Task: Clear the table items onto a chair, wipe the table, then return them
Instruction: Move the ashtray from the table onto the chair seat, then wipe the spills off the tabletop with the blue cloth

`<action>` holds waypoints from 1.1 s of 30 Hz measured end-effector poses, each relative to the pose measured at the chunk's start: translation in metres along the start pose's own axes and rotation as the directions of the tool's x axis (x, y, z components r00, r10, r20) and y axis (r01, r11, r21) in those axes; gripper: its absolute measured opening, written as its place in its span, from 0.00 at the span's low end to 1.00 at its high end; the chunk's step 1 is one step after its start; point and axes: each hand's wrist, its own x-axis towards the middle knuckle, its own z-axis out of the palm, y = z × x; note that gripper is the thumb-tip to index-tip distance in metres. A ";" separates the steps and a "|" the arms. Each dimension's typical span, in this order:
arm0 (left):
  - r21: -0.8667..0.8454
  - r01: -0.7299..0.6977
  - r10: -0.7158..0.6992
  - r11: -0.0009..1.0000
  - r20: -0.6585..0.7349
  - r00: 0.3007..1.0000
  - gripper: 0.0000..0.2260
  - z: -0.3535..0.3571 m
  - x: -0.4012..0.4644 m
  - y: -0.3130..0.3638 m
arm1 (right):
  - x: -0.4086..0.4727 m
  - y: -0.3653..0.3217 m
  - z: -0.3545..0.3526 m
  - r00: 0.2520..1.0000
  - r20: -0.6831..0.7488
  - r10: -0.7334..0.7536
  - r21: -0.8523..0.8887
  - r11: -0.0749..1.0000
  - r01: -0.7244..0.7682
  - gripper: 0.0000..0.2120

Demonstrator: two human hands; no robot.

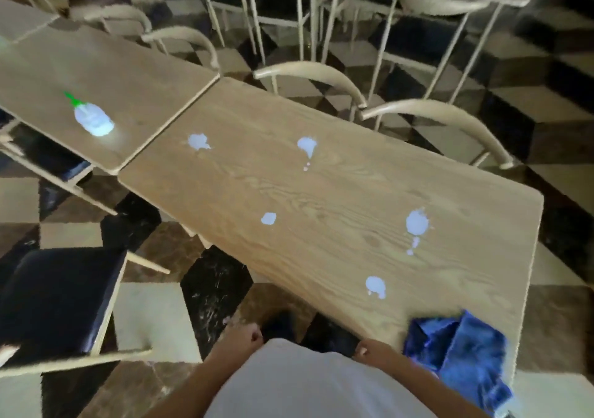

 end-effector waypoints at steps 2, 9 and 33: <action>0.099 -0.096 0.093 0.990 0.036 0.995 0.07 -0.022 0.019 0.015 | -0.004 -0.005 -0.002 0.999 -0.049 0.024 0.077 0.997 -0.020 0.32; 0.259 -0.360 0.318 0.896 0.192 0.929 0.08 -0.072 0.077 0.063 | -0.009 -0.017 0.018 0.950 -0.193 0.245 0.328 0.929 -0.173 0.05; 0.520 -0.343 0.282 0.782 0.196 0.939 0.28 -0.026 0.122 0.149 | -0.033 0.068 0.014 0.412 -0.699 0.584 0.560 0.806 -0.192 0.12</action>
